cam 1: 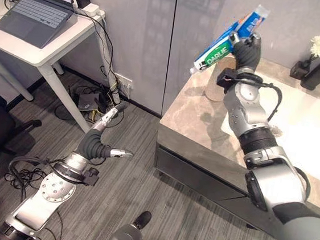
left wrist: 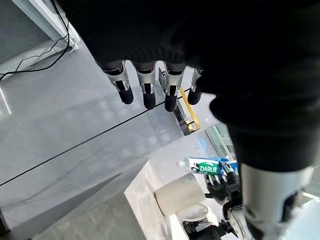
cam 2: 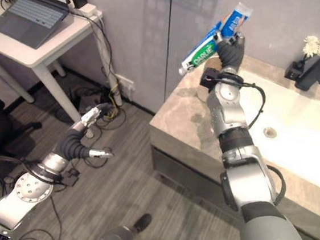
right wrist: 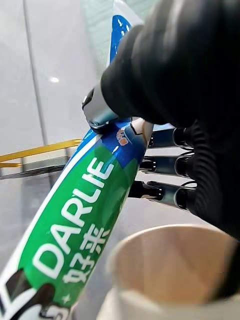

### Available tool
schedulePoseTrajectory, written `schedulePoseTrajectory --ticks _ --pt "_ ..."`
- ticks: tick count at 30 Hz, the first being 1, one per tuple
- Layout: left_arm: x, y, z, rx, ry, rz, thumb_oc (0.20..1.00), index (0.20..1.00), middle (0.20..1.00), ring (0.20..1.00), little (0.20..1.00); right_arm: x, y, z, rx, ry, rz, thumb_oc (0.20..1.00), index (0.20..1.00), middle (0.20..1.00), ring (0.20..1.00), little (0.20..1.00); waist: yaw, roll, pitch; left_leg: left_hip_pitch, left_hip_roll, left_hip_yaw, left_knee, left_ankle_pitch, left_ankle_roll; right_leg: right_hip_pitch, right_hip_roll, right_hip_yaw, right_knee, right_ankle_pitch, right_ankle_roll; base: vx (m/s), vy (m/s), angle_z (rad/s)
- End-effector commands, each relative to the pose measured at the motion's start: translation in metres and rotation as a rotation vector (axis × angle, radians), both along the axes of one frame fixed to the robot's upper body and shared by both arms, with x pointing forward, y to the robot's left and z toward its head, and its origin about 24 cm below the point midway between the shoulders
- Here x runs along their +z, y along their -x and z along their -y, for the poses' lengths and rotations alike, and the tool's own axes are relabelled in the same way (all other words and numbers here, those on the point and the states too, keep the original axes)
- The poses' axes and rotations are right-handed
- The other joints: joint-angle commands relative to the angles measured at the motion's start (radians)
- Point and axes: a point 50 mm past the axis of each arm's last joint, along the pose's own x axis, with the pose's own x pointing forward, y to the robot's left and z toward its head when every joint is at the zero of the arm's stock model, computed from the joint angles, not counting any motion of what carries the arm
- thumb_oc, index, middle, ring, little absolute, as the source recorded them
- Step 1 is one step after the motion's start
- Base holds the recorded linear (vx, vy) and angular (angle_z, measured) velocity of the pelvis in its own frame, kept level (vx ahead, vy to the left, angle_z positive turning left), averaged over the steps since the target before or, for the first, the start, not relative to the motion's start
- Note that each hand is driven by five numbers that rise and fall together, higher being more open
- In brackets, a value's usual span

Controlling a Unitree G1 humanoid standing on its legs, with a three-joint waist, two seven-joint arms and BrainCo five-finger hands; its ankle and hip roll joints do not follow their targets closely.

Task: Put brush and paste in cup on sink, flatten towel.

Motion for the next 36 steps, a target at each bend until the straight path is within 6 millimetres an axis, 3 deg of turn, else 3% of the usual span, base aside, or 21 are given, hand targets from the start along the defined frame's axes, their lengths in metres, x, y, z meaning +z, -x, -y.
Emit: schedulePoseTrajectory --ticks 1,9,10,13,21,24,26,27,28,36 --pt "0.018 0.005 0.009 -0.076 -0.012 0.102 1.0 1.0 1.0 1.0 1.0 0.07 0.019 -0.001 0.017 0.01 0.272 0.2 0.2 0.2 0.2 0.2 0.007 -0.042 -0.033 -0.01 0.034 0.012 0.009 -0.142 -0.013 0.059 -0.058 0.064 0.008 -0.074 0.06 0.0 0.0 0.0" --pt "0.016 0.004 0.009 -0.067 -0.007 0.096 1.0 1.0 1.0 1.0 1.0 0.087 0.025 -0.003 0.044 -0.067 0.337 0.2 0.2 0.2 0.2 0.2 -0.01 -0.05 -0.043 -0.008 0.037 0.013 0.009 -0.143 -0.012 0.057 -0.057 0.07 0.008 -0.075 0.058 -0.01 0.005 0.0" --pt "0.016 0.004 0.009 -0.068 -0.008 0.097 1.0 1.0 1.0 1.0 1.0 0.087 0.025 -0.003 0.044 -0.068 0.337 0.2 0.2 0.2 0.2 0.2 -0.007 -0.045 -0.039 -0.014 0.032 0.014 0.009 -0.123 -0.008 0.049 -0.062 0.057 0.01 -0.055 0.056 -0.06 0.043 0.0" --pt "0.015 0.004 0.009 -0.067 -0.008 0.094 1.0 1.0 1.0 1.0 1.0 0.087 0.025 -0.006 0.06 -0.085 0.343 0.2 0.2 0.2 0.2 0.2 -0.013 -0.051 -0.045 -0.004 0.039 0.015 0.009 -0.144 -0.013 0.06 -0.056 0.073 0.008 -0.078 0.057 0.04 -0.03 -0.02" --pt "0.015 0.004 0.009 -0.066 -0.009 0.091 1.0 1.0 1.0 1.0 1.0 0.088 0.026 -0.011 0.082 -0.114 0.352 0.2 0.2 0.2 0.2 0.2 -0.014 -0.045 -0.045 -0.003 0.037 0.014 0.009 -0.128 -0.011 0.06 -0.059 0.056 0.01 -0.061 0.053 -0.01 0.004 0.0" --pt "0.015 0.005 0.009 -0.067 -0.01 0.09 1.0 1.0 1.0 1.0 1.0 0.094 0.028 -0.008 0.071 -0.127 0.375 0.2 0.2 0.2 0.2 0.2 -0.017 -0.049 -0.052 0.008 0.042 0.011 0.009 -0.152 -0.016 0.073 -0.052 0.068 0.008 -0.086 0.054 0.03 -0.022 0.01" --pt "0.014 0.005 0.01 -0.075 -0.012 0.086 1.0 1.0 1.0 1.0 1.0 0.097 0.029 -0.004 0.059 -0.142 0.388 0.2 0.2 0.2 0.2 0.2 -0.012 -0.045 -0.048 0.0 0.036 0.01 0.009 -0.13 -0.011 0.064 -0.057 0.055 0.01 -0.064 0.053 0.01 -0.004 0.02" --pt "0.014 0.005 0.01 -0.077 -0.013 0.084 1.0 1.0 1.0 1.0 1.0 0.099 0.03 -0.002 0.054 -0.146 0.393 0.2 0.2 0.2 0.2 0.2 -0.016 -0.051 -0.053 0.008 0.041 0.009 0.009 -0.152 -0.016 0.074 -0.051 0.069 0.008 -0.087 0.055 -0.06 0.04 0.01" --pt "0.014 0.004 0.011 -0.083 -0.015 0.084 1.0 1.0 1.0 1.0 1.0 0.102 0.032 -0.001 0.049 -0.144 0.405 0.2 0.2 0.2 0.2 0.2 -0.013 -0.047 -0.049 -0.001 0.035 0.01 0.009 -0.13 -0.011 0.064 -0.057 0.055 0.01 -0.064 0.054 0.0 0.0 0.0" --pt "0.016 0.003 0.013 -0.088 -0.022 0.101 1.0 1.0 1.0 1.0 1.0 0.114 0.041 0.004 0.0 -0.098 0.466 0.2 0.2 0.2 0.2 0.2 -0.022 -0.05 -0.057 0.005 0.038 0.01 0.009 -0.152 -0.012 0.07 -0.053 0.07 0.008 -0.084 0.057 0.02 -0.018 0.0"
